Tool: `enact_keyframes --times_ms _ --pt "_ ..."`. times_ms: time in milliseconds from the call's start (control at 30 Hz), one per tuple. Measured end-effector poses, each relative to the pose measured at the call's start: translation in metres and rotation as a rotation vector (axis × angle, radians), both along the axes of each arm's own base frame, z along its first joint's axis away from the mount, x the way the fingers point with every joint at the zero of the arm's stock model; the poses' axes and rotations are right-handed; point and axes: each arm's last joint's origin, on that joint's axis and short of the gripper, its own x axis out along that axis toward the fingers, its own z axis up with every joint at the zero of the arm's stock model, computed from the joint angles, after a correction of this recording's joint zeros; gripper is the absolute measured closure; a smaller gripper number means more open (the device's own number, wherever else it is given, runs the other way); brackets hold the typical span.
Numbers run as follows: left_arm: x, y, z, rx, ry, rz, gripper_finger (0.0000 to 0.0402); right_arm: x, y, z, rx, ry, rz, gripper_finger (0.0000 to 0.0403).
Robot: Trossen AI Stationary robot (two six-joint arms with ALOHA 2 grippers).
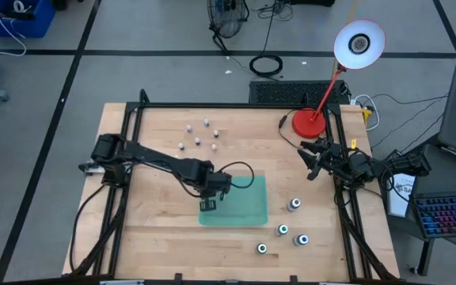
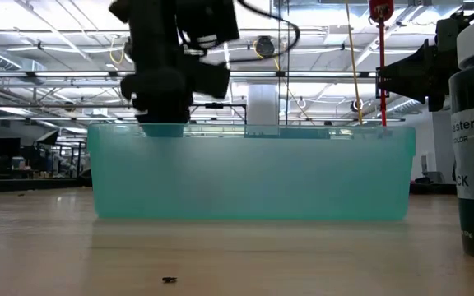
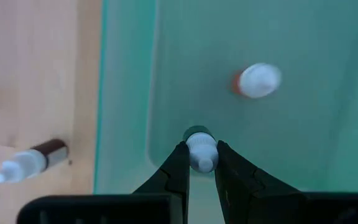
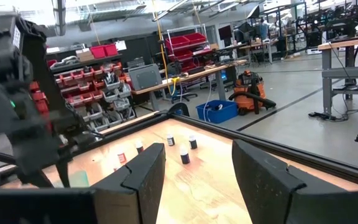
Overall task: Pick & Place food coloring
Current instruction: Put the small green food coloring bottle into the blue bin, then put the small orange food coloring bottle into the blue bin
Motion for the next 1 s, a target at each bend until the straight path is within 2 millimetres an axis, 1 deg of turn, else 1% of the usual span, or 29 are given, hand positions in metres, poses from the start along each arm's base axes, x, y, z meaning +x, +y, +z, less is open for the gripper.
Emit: enact_keyframes --times_ms 100,233,267,400,500,567,633,700,767,833,933,1000 --pt "0.003 0.001 -0.011 -0.028 0.036 0.014 0.0348 0.000 0.000 0.000 0.000 0.001 0.000 0.0229" --pt "0.005 0.000 -0.014 -0.056 0.039 0.009 0.0347 0.000 0.000 0.000 0.000 0.001 0.000 0.0227" --pt "0.004 0.000 -0.014 -0.055 0.035 0.010 0.0339 0.000 0.000 0.000 0.000 0.001 0.000 0.0227" --pt "0.002 0.002 -0.005 -0.066 0.016 0.018 0.0274 0.000 0.000 0.000 0.000 0.001 0.000 0.0229" --pt "-0.003 0.003 0.014 -0.076 -0.041 0.039 0.0229 0.000 0.000 0.000 0.000 0.001 0.000 0.0228" --pt "-0.008 0.004 0.028 -0.073 -0.074 0.045 0.0207 0.000 0.000 0.000 0.000 0.001 0.000 0.0227" --pt "-0.016 0.006 0.044 -0.038 -0.103 0.071 0.0193 0.000 0.000 0.000 0.000 0.001 0.000 0.0227" --pt "-0.030 0.010 0.063 0.035 -0.121 0.121 0.0186 0.000 0.000 0.000 0.000 0.000 0.000 0.0228" --pt "-0.048 0.017 0.079 0.132 -0.107 0.206 0.0184 0.000 0.000 0.000 0.000 0.002 0.000 0.0229" --pt "-0.065 0.027 0.091 0.192 -0.072 0.318 0.0187 0.000 0.000 0.000 0.000 0.001 0.000 0.0230" --pt "-0.085 0.048 0.100 0.188 -0.040 0.519 0.0195 0.000 0.000 0.000 0.000 0.000 0.000 0.0231" --pt "-0.095 0.062 0.097 0.178 -0.023 0.617 0.0200 0.000 0.000 0.000 0.000 0.001 0.000 0.0230"
